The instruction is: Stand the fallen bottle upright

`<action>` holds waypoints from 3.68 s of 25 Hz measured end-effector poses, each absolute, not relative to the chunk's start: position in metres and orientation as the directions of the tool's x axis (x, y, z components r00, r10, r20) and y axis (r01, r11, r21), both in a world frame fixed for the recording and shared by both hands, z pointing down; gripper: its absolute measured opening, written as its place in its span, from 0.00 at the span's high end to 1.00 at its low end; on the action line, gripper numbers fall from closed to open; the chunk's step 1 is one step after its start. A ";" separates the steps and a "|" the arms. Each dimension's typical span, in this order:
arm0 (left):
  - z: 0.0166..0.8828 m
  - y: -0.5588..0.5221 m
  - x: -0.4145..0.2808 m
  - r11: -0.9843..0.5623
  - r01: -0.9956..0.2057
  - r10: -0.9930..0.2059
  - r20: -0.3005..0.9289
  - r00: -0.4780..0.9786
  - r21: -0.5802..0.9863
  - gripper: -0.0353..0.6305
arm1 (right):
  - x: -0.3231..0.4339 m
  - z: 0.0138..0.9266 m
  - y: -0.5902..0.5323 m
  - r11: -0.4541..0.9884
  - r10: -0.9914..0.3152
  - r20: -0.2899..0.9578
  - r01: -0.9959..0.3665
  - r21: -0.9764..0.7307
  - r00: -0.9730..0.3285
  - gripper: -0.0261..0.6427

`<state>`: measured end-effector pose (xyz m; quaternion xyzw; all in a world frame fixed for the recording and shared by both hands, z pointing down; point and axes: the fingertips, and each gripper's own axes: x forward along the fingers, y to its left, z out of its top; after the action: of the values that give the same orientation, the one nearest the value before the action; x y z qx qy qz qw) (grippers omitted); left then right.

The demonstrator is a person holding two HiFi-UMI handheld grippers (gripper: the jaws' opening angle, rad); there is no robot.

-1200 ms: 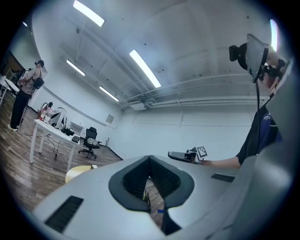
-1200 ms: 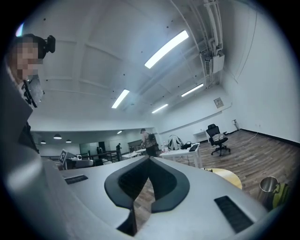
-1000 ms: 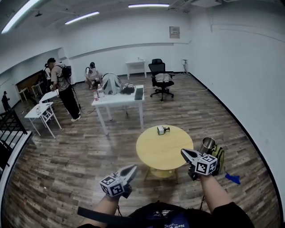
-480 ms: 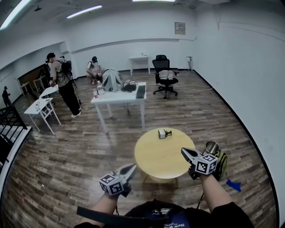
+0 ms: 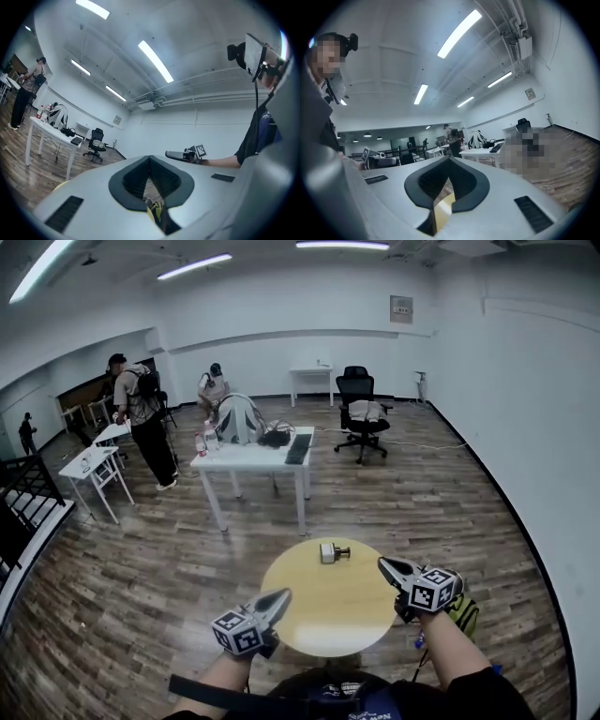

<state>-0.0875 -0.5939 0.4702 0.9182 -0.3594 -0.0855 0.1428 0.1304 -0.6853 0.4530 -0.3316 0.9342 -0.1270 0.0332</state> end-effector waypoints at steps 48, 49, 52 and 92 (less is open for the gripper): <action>0.638 -1.037 0.046 -0.827 -0.562 -0.499 0.422 0.757 0.028 0.94 | 0.201 0.598 -1.049 0.637 -0.702 0.117 -0.693 -0.338 -0.702 0.94; 0.648 -1.043 0.057 -0.843 -0.538 -0.482 0.462 0.745 -0.013 0.94 | 0.204 0.605 -1.050 0.639 -0.698 0.123 -0.691 -0.339 -0.706 0.94; 0.685 -1.057 0.087 -0.893 -0.438 -0.415 0.579 0.702 -0.109 0.94 | 0.220 0.626 -1.048 0.627 -0.700 0.142 -0.697 -0.348 -0.700 0.94; 0.878 -1.125 0.149 -0.977 -0.158 -0.197 0.893 0.405 -0.143 0.79 | 0.312 0.727 -1.046 0.464 -0.778 0.194 -0.756 -0.462 -0.597 0.94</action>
<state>0.1487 -1.1246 0.8782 0.8381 -0.1060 0.5349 -0.0180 0.3116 -1.0461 0.7269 -0.4483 0.8553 -0.2587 0.0221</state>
